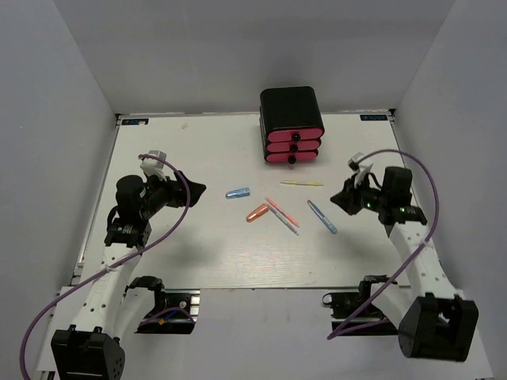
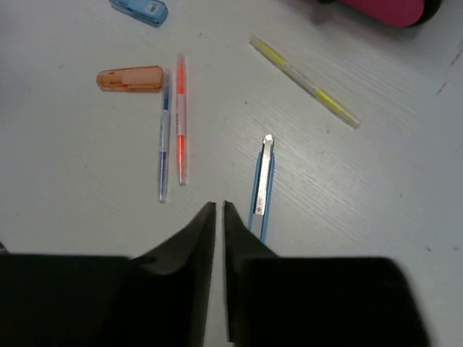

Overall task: Sort the stationery into containers
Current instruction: Open the drawer in the storage box, then pick up the pen from the center of the board, then place the pen in the storage box.

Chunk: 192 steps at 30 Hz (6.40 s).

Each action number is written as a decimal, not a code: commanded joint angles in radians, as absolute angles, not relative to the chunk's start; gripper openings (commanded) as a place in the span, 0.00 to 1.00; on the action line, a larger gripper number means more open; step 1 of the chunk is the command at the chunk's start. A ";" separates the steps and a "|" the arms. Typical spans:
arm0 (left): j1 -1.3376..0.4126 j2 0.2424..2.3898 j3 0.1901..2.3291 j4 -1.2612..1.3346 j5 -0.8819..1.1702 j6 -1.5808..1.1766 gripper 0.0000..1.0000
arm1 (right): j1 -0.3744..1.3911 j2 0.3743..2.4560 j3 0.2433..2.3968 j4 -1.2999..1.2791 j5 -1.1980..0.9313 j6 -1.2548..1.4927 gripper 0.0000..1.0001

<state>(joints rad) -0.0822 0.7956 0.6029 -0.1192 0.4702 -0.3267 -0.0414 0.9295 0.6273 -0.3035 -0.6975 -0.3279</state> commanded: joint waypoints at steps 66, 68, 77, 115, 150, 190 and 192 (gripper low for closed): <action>-0.083 0.922 0.618 -0.086 0.578 -0.302 0.94 | 0.225 1.683 1.065 0.330 -0.299 0.703 0.25; -0.083 0.952 0.627 -0.097 0.589 -0.302 0.94 | 0.226 1.655 1.013 0.333 -0.305 0.701 0.24; -0.092 1.110 0.673 -0.127 0.598 -0.291 0.91 | 0.219 1.618 0.969 0.342 -0.333 0.678 0.60; -0.414 1.586 1.096 -0.333 0.109 -0.037 0.70 | 0.133 1.298 0.795 0.091 -0.578 0.362 0.65; -0.575 1.864 1.281 -0.411 0.015 0.143 0.19 | -0.121 1.117 0.591 0.259 -0.943 0.342 0.52; -0.701 2.085 1.953 -0.212 0.126 0.163 0.28 | -0.110 1.046 0.548 0.219 -1.141 -0.052 0.38; -0.701 2.074 1.939 -0.199 0.112 0.163 0.42 | -0.110 1.046 0.548 0.212 -1.141 -0.064 0.44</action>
